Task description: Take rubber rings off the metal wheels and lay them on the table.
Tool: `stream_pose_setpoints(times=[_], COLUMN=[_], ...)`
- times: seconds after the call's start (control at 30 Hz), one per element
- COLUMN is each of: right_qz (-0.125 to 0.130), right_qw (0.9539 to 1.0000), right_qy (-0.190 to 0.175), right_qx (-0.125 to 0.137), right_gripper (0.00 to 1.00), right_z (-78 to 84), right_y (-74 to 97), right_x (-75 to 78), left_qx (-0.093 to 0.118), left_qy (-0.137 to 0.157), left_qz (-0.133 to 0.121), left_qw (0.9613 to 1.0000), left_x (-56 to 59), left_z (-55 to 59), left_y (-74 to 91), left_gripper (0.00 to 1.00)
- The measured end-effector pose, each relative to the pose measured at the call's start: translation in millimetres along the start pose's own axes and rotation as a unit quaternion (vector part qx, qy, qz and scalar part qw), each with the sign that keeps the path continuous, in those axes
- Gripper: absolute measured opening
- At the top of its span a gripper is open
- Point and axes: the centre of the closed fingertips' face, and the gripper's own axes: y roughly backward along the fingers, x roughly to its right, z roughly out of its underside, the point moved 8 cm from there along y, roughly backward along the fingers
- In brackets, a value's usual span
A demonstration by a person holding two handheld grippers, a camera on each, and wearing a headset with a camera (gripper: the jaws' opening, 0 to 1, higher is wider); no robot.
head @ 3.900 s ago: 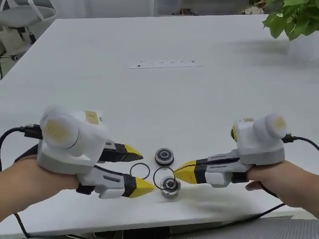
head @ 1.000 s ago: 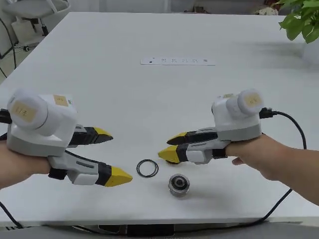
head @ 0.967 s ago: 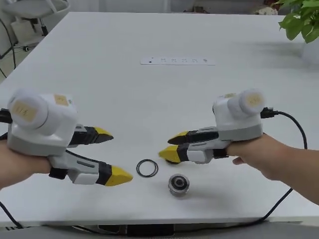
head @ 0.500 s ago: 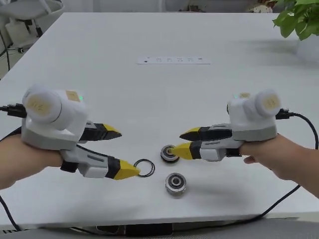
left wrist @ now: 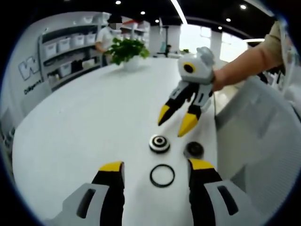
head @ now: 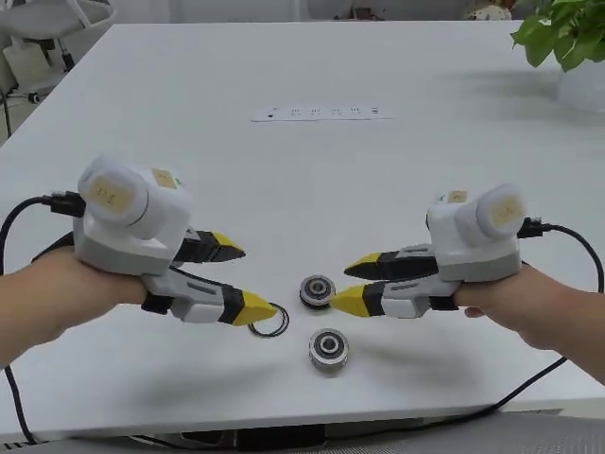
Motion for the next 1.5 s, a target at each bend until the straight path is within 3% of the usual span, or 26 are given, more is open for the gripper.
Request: stream_pose_setpoints(times=[0.63,1.5], right_qz=[-0.004,-0.004], right_qw=[0.9996,0.9992], right_qy=[0.023,0.038], right_qx=[-0.016,-0.012], right_gripper=[0.27,0.22], right_z=[9.0,12.6], right_y=[-17.6,-20.8], right_x=[3.8,6.4], left_qx=[-0.002,-0.010], left_qy=[0.001,-0.015], left_qz=[0.021,0.044], left_qw=[0.9998,0.9989], left_x=[-0.2,4.7], left_z=[-4.4,-11.9], left_y=[-32.2,-68.4], left_gripper=[0.44,0.26])
